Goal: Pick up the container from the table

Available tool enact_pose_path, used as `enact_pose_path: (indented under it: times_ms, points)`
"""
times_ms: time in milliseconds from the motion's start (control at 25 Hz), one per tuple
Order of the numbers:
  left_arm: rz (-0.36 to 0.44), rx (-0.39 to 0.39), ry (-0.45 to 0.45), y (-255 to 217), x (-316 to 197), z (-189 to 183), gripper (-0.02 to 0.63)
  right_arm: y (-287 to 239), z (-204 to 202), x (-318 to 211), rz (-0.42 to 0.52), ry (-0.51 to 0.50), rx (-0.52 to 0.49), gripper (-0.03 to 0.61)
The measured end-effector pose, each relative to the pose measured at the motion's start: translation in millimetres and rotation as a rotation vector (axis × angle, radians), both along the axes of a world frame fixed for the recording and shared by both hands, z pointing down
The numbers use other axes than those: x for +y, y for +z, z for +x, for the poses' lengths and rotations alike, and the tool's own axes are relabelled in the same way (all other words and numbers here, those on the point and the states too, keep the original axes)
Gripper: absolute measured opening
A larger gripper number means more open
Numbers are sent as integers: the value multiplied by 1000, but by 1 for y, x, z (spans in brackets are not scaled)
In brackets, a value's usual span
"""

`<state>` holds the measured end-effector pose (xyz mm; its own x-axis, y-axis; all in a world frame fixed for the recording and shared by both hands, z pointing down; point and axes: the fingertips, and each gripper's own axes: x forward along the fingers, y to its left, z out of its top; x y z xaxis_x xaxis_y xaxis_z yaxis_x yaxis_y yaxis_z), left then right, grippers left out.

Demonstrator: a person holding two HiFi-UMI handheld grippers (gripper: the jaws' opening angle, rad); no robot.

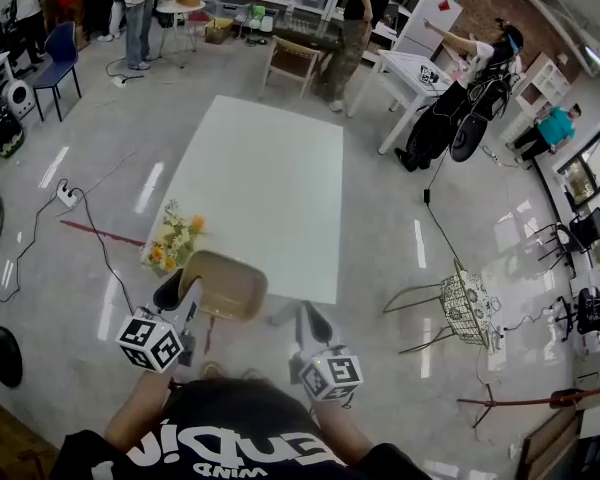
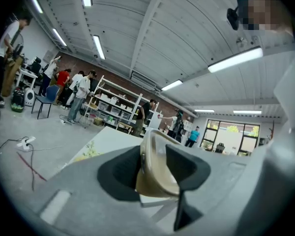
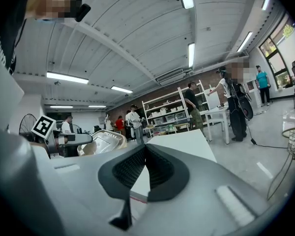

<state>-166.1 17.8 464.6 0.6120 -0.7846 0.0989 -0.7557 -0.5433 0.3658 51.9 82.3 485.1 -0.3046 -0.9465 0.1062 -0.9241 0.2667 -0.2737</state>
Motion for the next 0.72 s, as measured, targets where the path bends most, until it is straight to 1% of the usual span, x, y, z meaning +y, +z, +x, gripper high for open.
enact_pose_path:
  times_ms: [320, 720]
  points:
    - [-22, -30, -37, 19, 2, 0, 164, 11, 7, 2, -14, 0, -1, 0]
    - [-24, -24, -50, 18, 1, 0, 163, 16, 7, -2, -19, -12, -5, 0]
